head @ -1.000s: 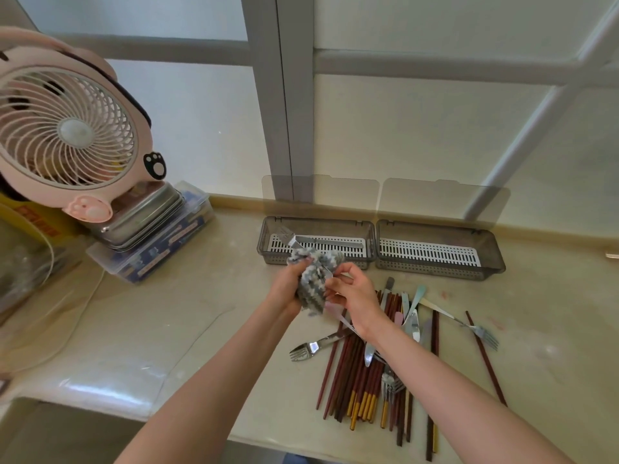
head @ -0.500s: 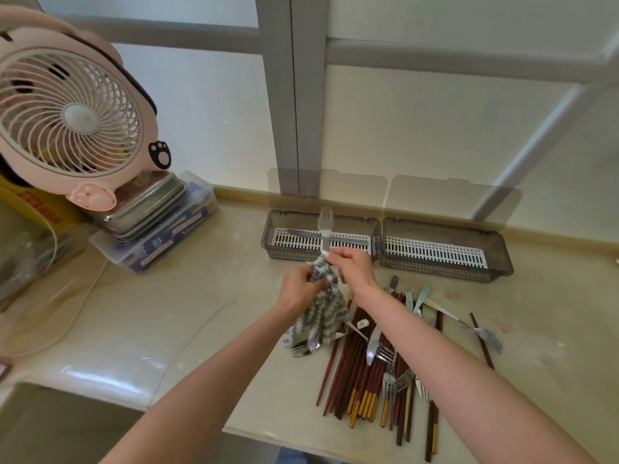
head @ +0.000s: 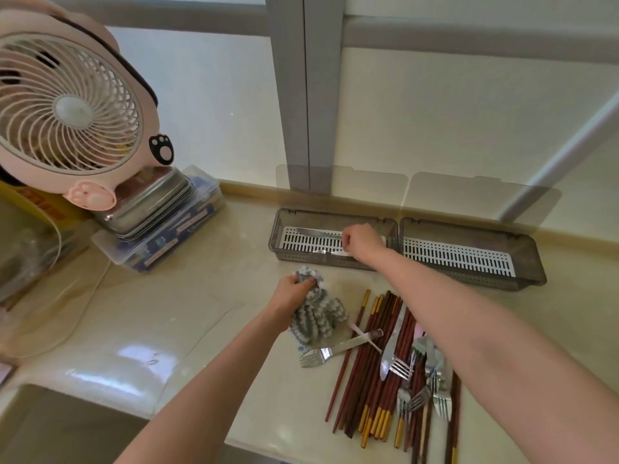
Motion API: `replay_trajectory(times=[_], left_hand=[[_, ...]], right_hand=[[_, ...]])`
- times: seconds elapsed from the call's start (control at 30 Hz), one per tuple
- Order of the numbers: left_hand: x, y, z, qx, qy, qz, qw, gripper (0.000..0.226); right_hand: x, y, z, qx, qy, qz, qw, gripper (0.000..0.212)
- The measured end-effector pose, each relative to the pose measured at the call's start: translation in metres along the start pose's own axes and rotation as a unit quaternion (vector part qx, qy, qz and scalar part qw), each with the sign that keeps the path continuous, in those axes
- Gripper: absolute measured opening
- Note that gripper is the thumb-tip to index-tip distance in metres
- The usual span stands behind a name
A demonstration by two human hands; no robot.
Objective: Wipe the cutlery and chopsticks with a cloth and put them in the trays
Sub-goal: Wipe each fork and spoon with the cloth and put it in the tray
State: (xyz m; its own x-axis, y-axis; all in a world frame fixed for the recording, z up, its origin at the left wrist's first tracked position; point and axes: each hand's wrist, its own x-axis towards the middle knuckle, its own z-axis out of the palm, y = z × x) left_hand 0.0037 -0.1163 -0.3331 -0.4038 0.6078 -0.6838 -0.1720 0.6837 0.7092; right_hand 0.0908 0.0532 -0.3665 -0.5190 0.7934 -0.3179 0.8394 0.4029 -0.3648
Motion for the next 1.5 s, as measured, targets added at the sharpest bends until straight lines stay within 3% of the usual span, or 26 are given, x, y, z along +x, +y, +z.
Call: replay_trajectory(times=[0.17,0.3,0.4,0.57,0.73,0.77,0.83,0.9,0.93,1.13,1.2,1.27,1.4,1.5], left_hand=[[0.019,0.014,0.008,-0.074,-0.032,-0.028,0.996,0.022],[0.03,0.026,0.02,-0.144,-0.048,-0.071,0.986,0.012],[0.031,0.027,0.031,-0.164,-0.061,-0.083,0.981,0.018],[0.028,0.027,0.038,-0.158,-0.052,-0.063,0.984,0.027],[0.016,0.018,0.015,-0.16,-0.024,0.006,0.987,0.02],[0.012,0.016,0.009,-0.165,-0.015,0.022,0.986,0.019],[0.005,0.01,-0.002,-0.183,-0.006,0.042,0.982,0.018],[0.001,0.003,-0.008,-0.198,-0.005,0.051,0.979,0.02],[-0.001,-0.002,-0.01,-0.197,-0.005,0.055,0.979,0.022],[-0.015,-0.015,-0.021,-0.215,-0.031,0.067,0.974,0.031],[-0.017,-0.018,-0.025,-0.224,-0.045,0.066,0.971,0.033],[-0.02,-0.019,-0.028,-0.245,-0.06,0.055,0.966,0.033],[-0.029,-0.025,-0.024,-0.306,-0.108,0.023,0.946,0.031],[-0.034,-0.025,-0.015,-0.303,-0.121,0.039,0.944,0.027]], right_hand=[[0.004,0.014,0.007,0.039,-0.059,0.03,0.997,0.02],[-0.011,0.021,0.007,0.112,-0.046,-0.003,0.993,0.029],[-0.027,0.025,0.012,0.124,-0.036,-0.052,0.99,0.026],[-0.045,0.029,0.011,0.079,0.059,-0.091,0.991,0.039],[-0.087,0.029,0.014,0.115,0.186,-0.131,0.967,0.026],[-0.097,0.031,0.018,0.115,0.164,-0.129,0.971,0.022],[-0.116,0.033,0.029,0.095,0.035,-0.134,0.986,0.016],[-0.133,0.033,0.042,0.013,-0.109,-0.159,0.981,0.018],[-0.14,0.033,0.05,-0.036,-0.139,-0.172,0.975,0.023],[-0.147,0.033,0.063,-0.05,-0.114,-0.151,0.981,0.012],[-0.148,0.036,0.057,0.005,-0.118,-0.125,0.985,0.01],[-0.152,0.04,0.046,0.161,-0.128,-0.078,0.976,0.019],[-0.161,0.04,0.021,0.457,-0.071,-0.008,0.887,0.021],[-0.165,0.024,0.01,0.547,0.002,0.027,0.837,0.016]])
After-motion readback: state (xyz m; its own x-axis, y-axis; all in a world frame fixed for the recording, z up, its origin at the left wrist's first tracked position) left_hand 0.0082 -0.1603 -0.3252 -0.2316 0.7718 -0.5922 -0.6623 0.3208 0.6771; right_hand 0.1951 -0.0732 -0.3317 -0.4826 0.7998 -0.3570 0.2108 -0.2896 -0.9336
